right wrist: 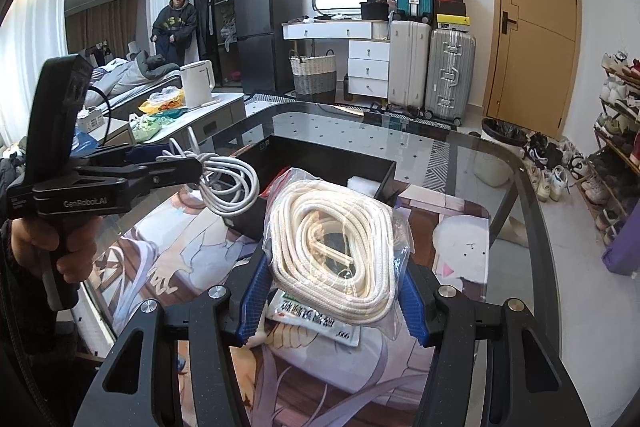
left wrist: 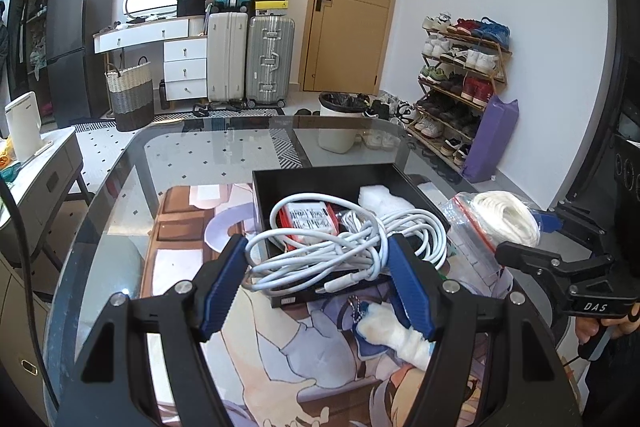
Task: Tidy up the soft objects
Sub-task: 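Lift both held items and carry them over the black box, then lower both items into the black box and open both tools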
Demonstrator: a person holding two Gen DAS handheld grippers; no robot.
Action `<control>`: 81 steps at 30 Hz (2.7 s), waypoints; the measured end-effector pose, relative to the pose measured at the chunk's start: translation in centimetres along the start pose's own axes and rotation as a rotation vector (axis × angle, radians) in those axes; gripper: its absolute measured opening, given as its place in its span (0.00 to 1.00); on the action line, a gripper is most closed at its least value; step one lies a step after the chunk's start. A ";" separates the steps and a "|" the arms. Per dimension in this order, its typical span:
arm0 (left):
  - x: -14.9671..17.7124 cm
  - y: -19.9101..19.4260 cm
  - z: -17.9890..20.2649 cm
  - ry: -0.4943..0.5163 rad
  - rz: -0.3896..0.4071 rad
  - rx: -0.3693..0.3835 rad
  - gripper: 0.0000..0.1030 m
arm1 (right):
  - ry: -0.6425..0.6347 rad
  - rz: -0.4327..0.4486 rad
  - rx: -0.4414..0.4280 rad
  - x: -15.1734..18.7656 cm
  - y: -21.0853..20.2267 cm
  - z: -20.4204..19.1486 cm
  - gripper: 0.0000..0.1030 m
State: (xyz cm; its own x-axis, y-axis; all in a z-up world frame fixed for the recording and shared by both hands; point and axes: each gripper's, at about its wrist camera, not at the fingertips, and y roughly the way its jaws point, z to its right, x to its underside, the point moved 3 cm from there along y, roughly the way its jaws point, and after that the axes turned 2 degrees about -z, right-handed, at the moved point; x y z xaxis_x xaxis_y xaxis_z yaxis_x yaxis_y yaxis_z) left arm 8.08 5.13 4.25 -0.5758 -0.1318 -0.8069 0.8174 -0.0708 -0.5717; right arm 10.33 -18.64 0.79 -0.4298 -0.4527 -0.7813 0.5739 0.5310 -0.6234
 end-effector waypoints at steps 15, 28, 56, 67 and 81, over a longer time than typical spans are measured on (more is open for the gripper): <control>-2.0 2.3 -0.5 -0.009 0.004 -0.034 0.68 | 0.033 -0.002 0.043 -1.8 1.7 1.7 0.56; -3.0 5.4 -1.2 -0.028 -0.023 -0.057 0.68 | 0.024 -0.023 0.044 -3.5 4.2 1.9 0.56; -1.7 8.8 1.4 0.078 -0.139 -0.037 0.69 | -0.025 -0.060 -0.020 -6.9 9.5 1.7 0.56; -1.7 7.7 1.2 0.086 -0.114 -0.005 0.77 | -0.042 -0.088 -0.037 -7.1 11.0 1.7 0.56; -0.9 5.8 -0.6 0.044 -0.105 -0.033 0.99 | -0.011 -0.086 -0.072 -6.9 11.9 1.8 0.77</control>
State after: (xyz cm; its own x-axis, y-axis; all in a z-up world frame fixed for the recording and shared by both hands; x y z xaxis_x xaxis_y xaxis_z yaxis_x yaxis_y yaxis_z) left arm 13.32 5.44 1.61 -0.6592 -0.0815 -0.7475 0.7517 -0.0492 -0.6576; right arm 21.34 -10.47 -1.23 -0.4670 -0.5067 -0.7247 0.4835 0.5399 -0.6890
